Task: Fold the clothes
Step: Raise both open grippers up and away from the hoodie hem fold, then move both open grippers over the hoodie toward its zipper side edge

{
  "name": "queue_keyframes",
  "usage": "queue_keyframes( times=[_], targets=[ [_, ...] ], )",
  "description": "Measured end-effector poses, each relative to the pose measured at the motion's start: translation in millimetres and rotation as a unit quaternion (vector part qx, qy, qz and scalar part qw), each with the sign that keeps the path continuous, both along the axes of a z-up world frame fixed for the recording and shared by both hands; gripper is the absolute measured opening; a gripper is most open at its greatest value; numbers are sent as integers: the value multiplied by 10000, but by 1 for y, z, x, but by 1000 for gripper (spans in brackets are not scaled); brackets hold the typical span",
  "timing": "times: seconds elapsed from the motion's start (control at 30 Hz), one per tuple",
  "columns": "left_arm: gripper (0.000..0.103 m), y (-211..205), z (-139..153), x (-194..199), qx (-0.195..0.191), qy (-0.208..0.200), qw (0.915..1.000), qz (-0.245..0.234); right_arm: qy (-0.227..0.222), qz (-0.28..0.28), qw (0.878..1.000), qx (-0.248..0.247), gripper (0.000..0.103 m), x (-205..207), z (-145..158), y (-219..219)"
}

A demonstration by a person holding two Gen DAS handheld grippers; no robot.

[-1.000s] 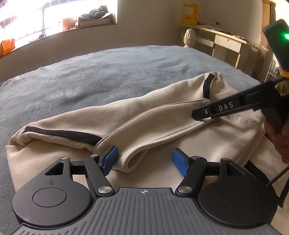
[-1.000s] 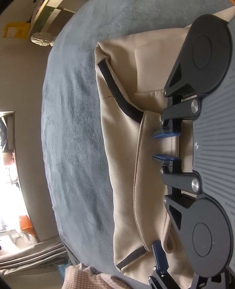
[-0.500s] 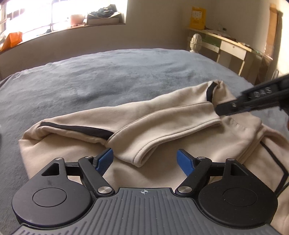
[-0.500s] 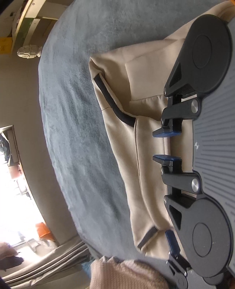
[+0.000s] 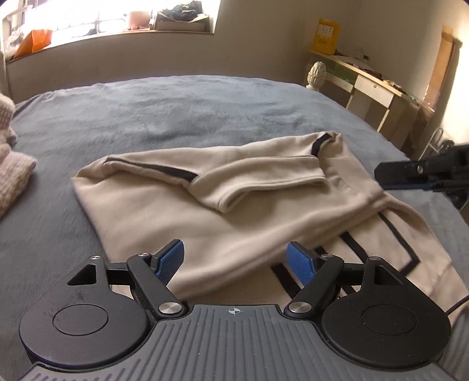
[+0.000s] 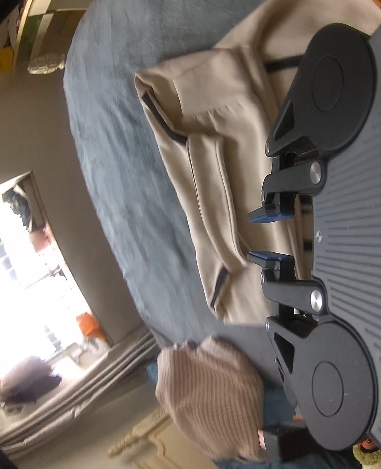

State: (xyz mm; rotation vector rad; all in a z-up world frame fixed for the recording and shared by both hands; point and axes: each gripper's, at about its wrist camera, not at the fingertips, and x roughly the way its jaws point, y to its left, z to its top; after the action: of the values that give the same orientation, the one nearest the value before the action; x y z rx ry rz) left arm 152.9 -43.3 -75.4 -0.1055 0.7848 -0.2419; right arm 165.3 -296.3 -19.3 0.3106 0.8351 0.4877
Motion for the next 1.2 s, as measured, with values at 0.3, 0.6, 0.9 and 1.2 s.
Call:
queue_keyframes(
  times=[0.3,0.6,0.9,1.2],
  targets=[
    [80,-16,19,-37,50,90,9996,-280,-176,258,9994,-171,22,-45,13,3],
    [80,-26,0,-72,-161,928,9951,-288,416,75,9991,-17,22,-74,7,-3],
    [80,-35,-27,-97,14,1571,9876,-50,1183,62,9917,-494,22,-92,-32,6],
    [93,-41,-39,-112,206,1836,9821,359,1009,406,9763,-1871,25,-109,-59,29]
  ],
)
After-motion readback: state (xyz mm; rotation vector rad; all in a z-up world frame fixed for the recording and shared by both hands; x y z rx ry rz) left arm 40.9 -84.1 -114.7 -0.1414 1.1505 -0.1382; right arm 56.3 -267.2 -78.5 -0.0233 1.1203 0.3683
